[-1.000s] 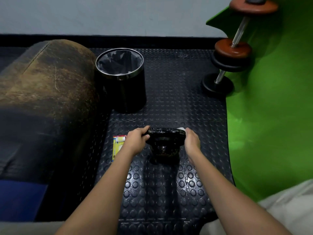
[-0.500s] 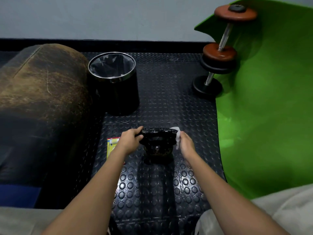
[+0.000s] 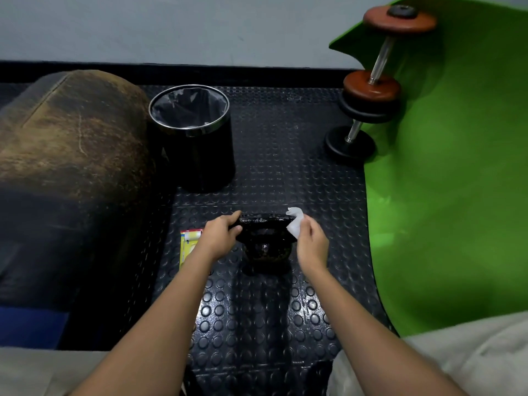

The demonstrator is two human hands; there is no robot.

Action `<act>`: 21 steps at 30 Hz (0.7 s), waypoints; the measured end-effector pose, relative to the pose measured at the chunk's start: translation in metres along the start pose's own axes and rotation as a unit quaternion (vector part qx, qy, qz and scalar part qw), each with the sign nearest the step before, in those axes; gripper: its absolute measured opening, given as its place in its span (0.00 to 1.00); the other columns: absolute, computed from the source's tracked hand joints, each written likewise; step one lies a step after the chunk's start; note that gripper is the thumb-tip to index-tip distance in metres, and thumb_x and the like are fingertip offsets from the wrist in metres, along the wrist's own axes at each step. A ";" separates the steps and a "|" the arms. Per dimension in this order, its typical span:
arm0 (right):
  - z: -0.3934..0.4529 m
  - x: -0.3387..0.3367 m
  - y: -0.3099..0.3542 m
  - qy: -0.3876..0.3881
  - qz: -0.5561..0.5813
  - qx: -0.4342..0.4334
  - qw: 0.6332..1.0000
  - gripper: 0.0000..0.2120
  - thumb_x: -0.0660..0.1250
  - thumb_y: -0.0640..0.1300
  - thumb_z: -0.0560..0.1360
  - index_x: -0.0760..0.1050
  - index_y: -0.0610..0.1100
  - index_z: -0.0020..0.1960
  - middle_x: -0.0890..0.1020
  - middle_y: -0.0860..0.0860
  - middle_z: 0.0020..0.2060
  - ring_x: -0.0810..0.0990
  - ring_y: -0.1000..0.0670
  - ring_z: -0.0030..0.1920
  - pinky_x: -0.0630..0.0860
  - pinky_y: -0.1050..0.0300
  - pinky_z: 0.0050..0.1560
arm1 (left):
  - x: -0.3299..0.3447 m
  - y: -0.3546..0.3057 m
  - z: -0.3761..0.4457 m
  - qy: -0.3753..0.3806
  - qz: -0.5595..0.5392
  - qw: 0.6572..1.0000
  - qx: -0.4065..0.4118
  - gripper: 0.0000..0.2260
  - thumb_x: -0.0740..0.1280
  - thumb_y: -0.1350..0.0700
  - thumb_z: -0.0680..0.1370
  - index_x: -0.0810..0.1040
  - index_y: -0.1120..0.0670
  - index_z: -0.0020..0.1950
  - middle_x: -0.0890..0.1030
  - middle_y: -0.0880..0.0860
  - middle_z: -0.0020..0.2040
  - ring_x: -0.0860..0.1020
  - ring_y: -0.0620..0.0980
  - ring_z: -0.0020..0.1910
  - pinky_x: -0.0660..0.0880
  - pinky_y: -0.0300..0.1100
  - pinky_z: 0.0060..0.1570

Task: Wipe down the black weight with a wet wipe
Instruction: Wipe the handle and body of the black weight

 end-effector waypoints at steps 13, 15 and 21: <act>0.009 0.012 0.004 0.022 -0.003 0.020 1.000 0.12 0.56 0.47 0.81 0.78 0.53 0.49 0.79 0.59 0.44 0.77 0.56 0.46 0.70 0.63 0.40 | -0.003 0.001 -0.002 -0.001 -0.015 1.000 -0.003 0.21 0.60 0.48 0.81 0.66 0.49 0.74 0.71 0.51 0.71 0.66 0.52 0.71 0.63 0.42 0.67; 0.005 0.012 0.017 0.025 -0.010 -0.049 0.998 0.11 0.58 0.46 0.82 0.79 0.55 0.54 0.79 0.63 0.47 0.77 0.64 0.49 0.70 0.70 0.45 | -0.004 0.001 -0.002 -0.006 -0.015 1.000 -0.005 0.21 0.60 0.48 0.80 0.67 0.48 0.73 0.72 0.51 0.71 0.67 0.51 0.71 0.64 0.42 0.67; 0.015 0.014 -0.028 0.034 0.050 0.111 0.992 0.16 0.54 0.49 0.81 0.73 0.48 0.37 0.76 0.52 0.33 0.73 0.52 0.35 0.69 0.57 0.38 | -0.004 -0.001 -0.002 -0.009 -0.014 1.000 -0.007 0.21 0.60 0.48 0.80 0.67 0.49 0.73 0.72 0.51 0.70 0.67 0.51 0.71 0.63 0.41 0.67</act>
Point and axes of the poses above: each hand's wrist, its own z-axis towards the middle knuckle, its own x-axis out of the palm, y = z × x, the point moved 10 cm from there along z, towards the middle knuckle
